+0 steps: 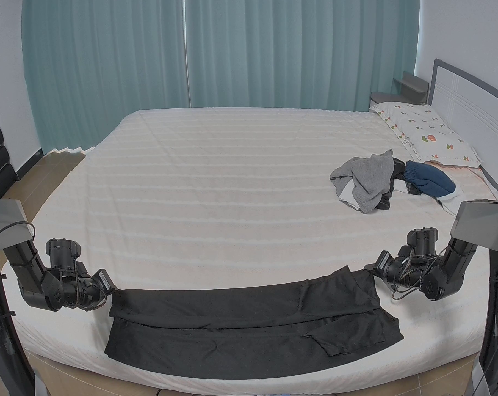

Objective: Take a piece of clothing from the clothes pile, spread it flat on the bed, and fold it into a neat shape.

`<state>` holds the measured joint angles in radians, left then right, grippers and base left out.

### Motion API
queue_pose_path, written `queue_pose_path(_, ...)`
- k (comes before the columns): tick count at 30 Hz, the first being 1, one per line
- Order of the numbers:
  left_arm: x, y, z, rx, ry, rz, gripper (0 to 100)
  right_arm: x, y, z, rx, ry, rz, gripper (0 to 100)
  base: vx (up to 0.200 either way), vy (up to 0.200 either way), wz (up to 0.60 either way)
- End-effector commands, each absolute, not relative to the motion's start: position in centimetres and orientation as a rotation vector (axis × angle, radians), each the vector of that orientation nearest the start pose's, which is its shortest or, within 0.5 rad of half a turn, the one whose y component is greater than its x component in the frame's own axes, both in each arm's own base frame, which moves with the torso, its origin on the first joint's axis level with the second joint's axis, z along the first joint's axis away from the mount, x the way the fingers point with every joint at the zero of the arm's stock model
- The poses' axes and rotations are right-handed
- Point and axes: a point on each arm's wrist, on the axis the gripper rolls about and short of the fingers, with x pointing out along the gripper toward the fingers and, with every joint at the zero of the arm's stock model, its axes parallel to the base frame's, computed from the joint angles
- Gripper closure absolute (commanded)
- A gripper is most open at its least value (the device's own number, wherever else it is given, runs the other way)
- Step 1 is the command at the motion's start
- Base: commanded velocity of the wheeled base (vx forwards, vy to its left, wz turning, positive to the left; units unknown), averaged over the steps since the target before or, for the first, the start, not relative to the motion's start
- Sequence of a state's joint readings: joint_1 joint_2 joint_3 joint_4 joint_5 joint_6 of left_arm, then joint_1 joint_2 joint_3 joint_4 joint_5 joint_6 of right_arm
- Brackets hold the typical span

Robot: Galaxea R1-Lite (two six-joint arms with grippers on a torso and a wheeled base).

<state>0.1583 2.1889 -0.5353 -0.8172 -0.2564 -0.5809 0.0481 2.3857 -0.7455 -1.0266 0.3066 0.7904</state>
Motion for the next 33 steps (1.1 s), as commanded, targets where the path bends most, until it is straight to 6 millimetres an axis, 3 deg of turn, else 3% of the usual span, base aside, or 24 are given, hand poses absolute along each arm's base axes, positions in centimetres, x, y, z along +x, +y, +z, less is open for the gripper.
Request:
queue_pose_path(1,30.0,4.2,-1.2,-0.72,0.83,0.151,100,36.4,2.4,-3.0,0.836,0.709,0.086,100,0.0,0.0,0.0)
queue_pose_path(11,29.9,4.2,-1.2,-0.72,0.831,0.152,100,36.6,2.1,-2.9,0.858,0.661,0.095,100,0.0,0.0,0.0)
queue_pose_path(12,29.9,4.2,-1.1,-0.725,0.83,0.152,100,36.6,2.1,-2.9,0.858,0.662,0.094,0,0.0,0.0,0.0)
queue_pose_path(14,29.9,4.2,-1.0,-0.726,0.829,0.15,100,36.5,2.1,-2.9,0.864,0.664,0.092,0,0.0,0.0,0.0)
queue_pose_path(15,29.9,4.2,-1.0,-0.725,0.827,0.149,0,36.5,2.1,-2.8,0.868,0.663,0.091,0,0.0,0.0,0.0)
queue_pose_path(26,29.6,4.2,-0.5,-0.729,0.821,0.134,0,35.0,1.0,-0.4,1.016,0.658,0.079,0,0.0,0.0,0.0)
queue_pose_path(33,28.6,3.9,0.2,-0.742,0.825,0.095,0,33.7,0.9,-0.8,1.043,0.694,0.087,0,-0.114,0.0,0.0)
